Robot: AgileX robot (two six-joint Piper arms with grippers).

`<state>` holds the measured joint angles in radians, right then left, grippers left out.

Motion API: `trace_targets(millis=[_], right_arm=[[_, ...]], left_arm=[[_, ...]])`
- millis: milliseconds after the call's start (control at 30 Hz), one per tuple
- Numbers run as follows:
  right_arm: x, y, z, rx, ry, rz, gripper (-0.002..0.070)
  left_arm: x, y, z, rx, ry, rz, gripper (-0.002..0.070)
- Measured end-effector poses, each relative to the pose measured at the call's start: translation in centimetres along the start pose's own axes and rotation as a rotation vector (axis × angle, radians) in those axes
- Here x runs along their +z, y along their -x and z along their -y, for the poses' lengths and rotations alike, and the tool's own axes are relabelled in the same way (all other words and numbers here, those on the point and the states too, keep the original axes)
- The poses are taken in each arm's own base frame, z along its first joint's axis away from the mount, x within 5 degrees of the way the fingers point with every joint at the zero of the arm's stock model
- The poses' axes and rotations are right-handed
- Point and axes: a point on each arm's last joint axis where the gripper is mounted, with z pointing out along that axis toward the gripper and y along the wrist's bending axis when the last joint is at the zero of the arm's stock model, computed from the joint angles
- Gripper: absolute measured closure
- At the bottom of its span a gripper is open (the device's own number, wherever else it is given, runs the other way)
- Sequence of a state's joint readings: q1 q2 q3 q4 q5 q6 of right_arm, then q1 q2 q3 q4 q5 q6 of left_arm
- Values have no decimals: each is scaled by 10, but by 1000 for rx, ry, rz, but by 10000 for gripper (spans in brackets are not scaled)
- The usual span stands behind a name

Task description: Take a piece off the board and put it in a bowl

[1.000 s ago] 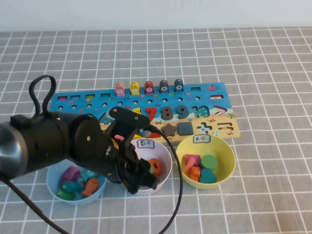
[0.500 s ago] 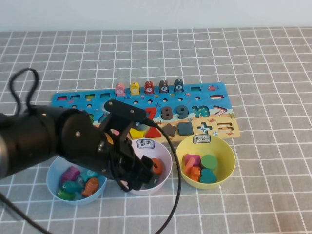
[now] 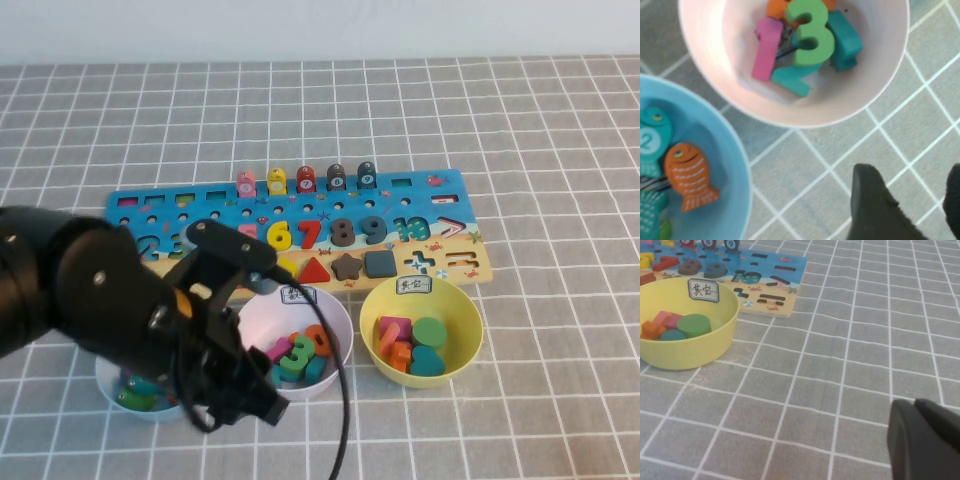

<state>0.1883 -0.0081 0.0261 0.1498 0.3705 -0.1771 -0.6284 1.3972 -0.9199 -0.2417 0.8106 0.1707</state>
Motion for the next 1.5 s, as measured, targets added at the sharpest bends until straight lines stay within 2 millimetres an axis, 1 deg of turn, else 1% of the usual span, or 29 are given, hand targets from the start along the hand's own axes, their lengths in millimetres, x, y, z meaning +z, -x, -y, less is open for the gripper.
trace_targets(millis=[200, 333, 400, 533, 600, 700, 800, 900, 933, 1033, 1200, 1367, 1500], right_arm=[[0, 0, 0, 0, 0, 0, 694], [0, 0, 0, 0, 0, 0, 694], [0, 0, 0, 0, 0, 0, 694], [0, 0, 0, 0, 0, 0, 694], [0, 0, 0, 0, 0, 0, 694], [0, 0, 0, 0, 0, 0, 694], [0, 0, 0, 0, 0, 0, 694], [0, 0, 0, 0, 0, 0, 694], [0, 0, 0, 0, 0, 0, 694], [0, 0, 0, 0, 0, 0, 694], [0, 0, 0, 0, 0, 2, 694], [0, 0, 0, 0, 0, 2, 694], [0, 0, 0, 0, 0, 2, 694]], left_arm=[[-3, -25, -1, 5, 22, 53, 435], [-17, -36, 1, 14, 25, 104, 454], [-28, -38, 3, 21, 25, 149, 488], [-59, -47, 8, 42, 26, 276, 618], [-75, -53, 11, 53, 28, 341, 651], [-100, -65, 14, 82, 44, 451, 669], [-126, -83, 17, 114, 73, 555, 673], [-146, -105, 18, 102, 88, 624, 675], [-148, -111, 19, 96, 85, 640, 675], [-148, -131, 19, 82, 79, 680, 675], [-132, -162, 15, 62, 72, 805, 675], [-122, -177, 12, 54, 78, 908, 676], [-119, -180, 11, 54, 82, 919, 676]])
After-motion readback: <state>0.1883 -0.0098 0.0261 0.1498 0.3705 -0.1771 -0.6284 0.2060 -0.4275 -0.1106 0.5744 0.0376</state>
